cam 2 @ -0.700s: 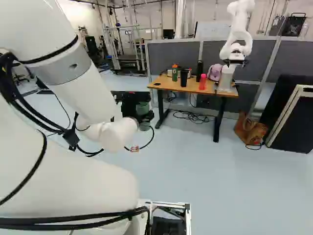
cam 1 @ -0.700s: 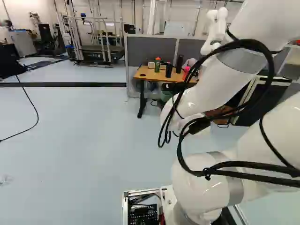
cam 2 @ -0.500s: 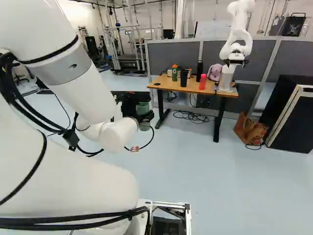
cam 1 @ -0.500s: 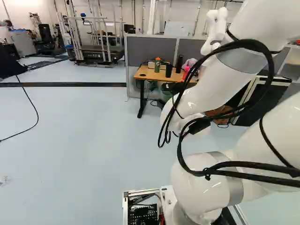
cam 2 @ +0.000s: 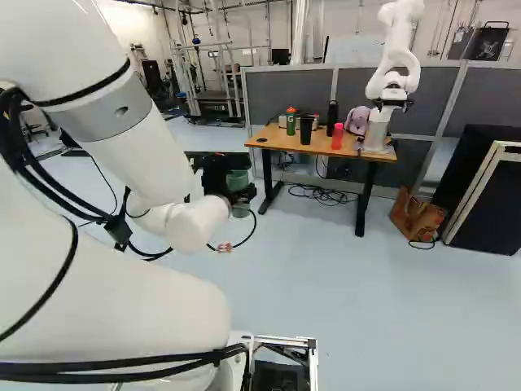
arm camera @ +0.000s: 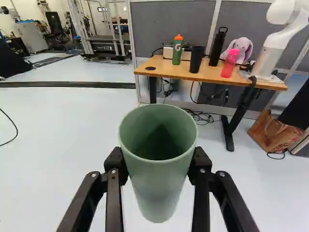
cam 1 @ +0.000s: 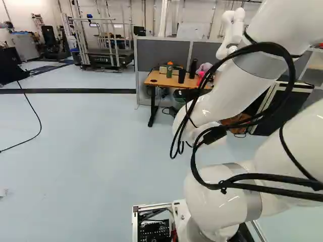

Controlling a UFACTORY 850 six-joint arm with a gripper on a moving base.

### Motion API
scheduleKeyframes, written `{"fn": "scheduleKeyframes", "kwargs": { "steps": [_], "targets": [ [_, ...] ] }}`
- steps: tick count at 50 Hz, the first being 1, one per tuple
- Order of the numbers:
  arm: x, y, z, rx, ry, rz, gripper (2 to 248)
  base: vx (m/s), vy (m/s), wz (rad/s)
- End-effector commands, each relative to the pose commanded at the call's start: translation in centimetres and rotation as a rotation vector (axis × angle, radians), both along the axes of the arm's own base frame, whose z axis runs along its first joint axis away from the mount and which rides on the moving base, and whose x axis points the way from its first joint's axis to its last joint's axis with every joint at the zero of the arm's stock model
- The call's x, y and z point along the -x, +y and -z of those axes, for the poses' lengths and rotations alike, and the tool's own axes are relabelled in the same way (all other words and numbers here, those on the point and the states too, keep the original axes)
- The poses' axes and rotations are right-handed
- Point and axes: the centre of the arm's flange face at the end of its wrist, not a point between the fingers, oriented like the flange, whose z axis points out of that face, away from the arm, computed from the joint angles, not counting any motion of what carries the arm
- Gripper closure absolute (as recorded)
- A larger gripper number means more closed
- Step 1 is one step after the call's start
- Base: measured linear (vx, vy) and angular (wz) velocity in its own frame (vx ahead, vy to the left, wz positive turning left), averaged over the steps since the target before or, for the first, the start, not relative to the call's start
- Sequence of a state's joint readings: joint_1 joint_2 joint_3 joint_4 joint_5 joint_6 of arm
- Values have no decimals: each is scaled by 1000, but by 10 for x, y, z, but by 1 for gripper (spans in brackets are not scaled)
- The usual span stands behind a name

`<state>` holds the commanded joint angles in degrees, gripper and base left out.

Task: Place the green cup on the table

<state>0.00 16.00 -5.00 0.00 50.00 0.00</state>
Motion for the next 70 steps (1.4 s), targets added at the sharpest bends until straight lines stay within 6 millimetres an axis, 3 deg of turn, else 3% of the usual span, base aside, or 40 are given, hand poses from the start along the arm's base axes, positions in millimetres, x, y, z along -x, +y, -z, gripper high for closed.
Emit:
{"fn": "scheduleKeyframes", "kwargs": {
  "steps": [31,70],
  "targets": [
    [0,0,0,0,0,0,124,44,0,-5],
    [0,0,0,0,0,0,124,337,20,-42]
  ]
}}
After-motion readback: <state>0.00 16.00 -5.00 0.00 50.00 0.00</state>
